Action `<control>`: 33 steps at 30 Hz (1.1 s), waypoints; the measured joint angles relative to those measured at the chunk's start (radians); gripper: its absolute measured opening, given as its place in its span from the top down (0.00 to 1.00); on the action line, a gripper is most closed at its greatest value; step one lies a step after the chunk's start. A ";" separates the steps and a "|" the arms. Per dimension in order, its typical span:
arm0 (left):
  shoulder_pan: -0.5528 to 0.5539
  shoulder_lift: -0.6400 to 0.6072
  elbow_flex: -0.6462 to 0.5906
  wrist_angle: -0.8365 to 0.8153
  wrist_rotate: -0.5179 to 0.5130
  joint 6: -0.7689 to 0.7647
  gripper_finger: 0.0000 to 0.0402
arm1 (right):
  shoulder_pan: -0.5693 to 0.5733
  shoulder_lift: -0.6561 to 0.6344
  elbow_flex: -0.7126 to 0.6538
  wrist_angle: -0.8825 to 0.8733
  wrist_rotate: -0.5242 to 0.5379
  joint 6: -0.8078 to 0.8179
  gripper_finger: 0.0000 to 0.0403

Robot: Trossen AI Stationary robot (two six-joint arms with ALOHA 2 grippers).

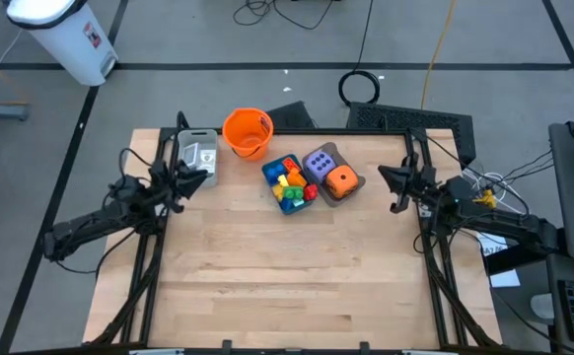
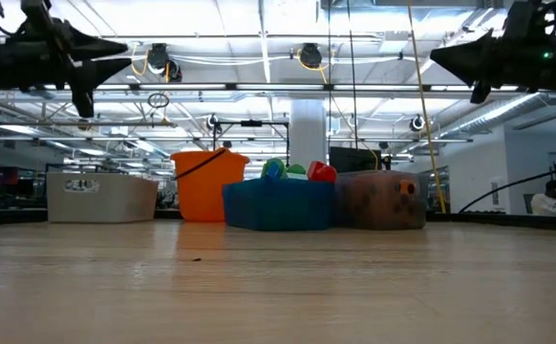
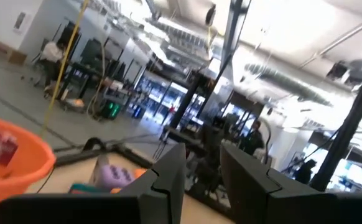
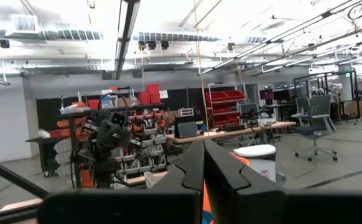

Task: Pick & Place Toys
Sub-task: Return to Home Position

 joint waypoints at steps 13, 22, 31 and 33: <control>0.000 0.000 -0.001 -0.255 0.010 0.105 0.74 | 0.000 0.000 -0.001 -0.044 0.000 -0.026 0.99; 0.000 0.000 0.000 -0.294 0.009 0.214 0.74 | 0.000 0.000 -0.002 -0.044 0.000 -0.026 0.99; 0.000 0.000 0.000 -0.295 0.009 0.208 0.74 | 0.000 0.000 -0.002 -0.044 0.000 -0.026 0.99; 0.000 0.000 0.000 -0.295 0.009 0.208 0.74 | 0.000 0.000 -0.002 -0.044 0.000 -0.026 0.99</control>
